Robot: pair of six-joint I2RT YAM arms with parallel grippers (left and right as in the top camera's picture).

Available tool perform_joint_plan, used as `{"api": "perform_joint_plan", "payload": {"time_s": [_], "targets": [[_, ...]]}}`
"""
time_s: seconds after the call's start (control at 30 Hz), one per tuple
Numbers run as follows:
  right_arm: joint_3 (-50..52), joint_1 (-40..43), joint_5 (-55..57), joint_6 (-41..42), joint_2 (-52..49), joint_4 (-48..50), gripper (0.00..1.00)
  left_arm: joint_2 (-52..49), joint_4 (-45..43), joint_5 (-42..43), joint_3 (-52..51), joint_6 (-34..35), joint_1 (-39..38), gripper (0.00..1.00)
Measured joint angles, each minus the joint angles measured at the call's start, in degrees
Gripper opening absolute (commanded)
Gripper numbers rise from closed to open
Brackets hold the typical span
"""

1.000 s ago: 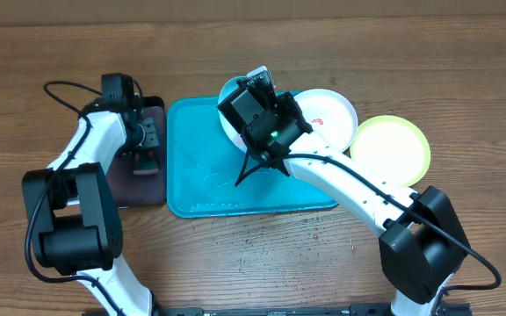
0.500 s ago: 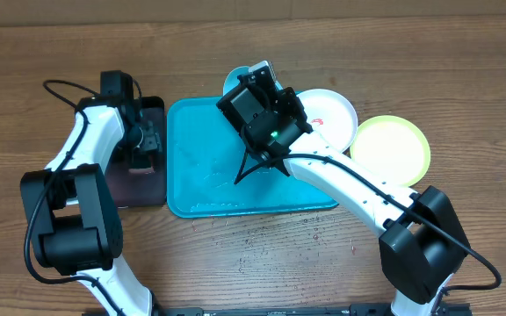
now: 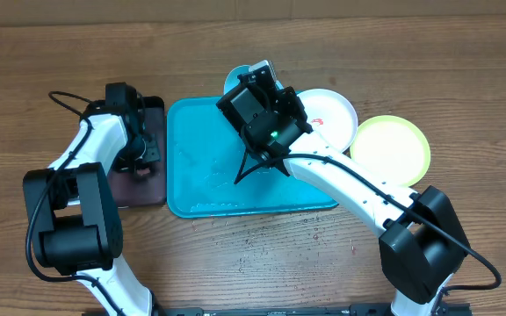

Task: Clean dirty plates on tray and stack at the side
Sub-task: 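Tilt the white plate up on its edge with the right gripper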

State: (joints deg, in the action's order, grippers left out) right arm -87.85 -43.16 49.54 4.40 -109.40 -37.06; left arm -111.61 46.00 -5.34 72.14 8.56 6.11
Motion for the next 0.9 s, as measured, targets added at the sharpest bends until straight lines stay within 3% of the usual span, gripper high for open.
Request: {"api": "perform_joint_plan", "payload": {"time_s": [0.13,0.27,0.43,0.8,0.83,0.9], "targets": [[0.0,0.0,0.0,0.0,0.0,0.0,0.04,0.0,3.6,-0.6,2.5,-0.1,0.0,0.59],[0.0,0.0,0.0,0.0,0.0,0.0,0.04,0.0,4.4,-0.9,6.1,0.0,0.0,0.65],[0.0,0.0,0.0,0.0,0.0,0.0,0.04,0.0,4.0,-1.0,7.1,0.1,0.0,0.57],[0.0,0.0,0.0,-0.1,0.0,0.0,0.04,0.0,-0.2,-1.0,2.2,2.4,0.0,0.55],[0.0,0.0,0.0,-0.1,0.0,0.0,0.04,0.0,-0.7,-1.0,1.6,2.4,0.0,0.48],[0.0,0.0,0.0,-0.1,0.0,0.0,0.04,0.0,-1.9,-1.0,0.3,3.0,0.0,0.04]]}}
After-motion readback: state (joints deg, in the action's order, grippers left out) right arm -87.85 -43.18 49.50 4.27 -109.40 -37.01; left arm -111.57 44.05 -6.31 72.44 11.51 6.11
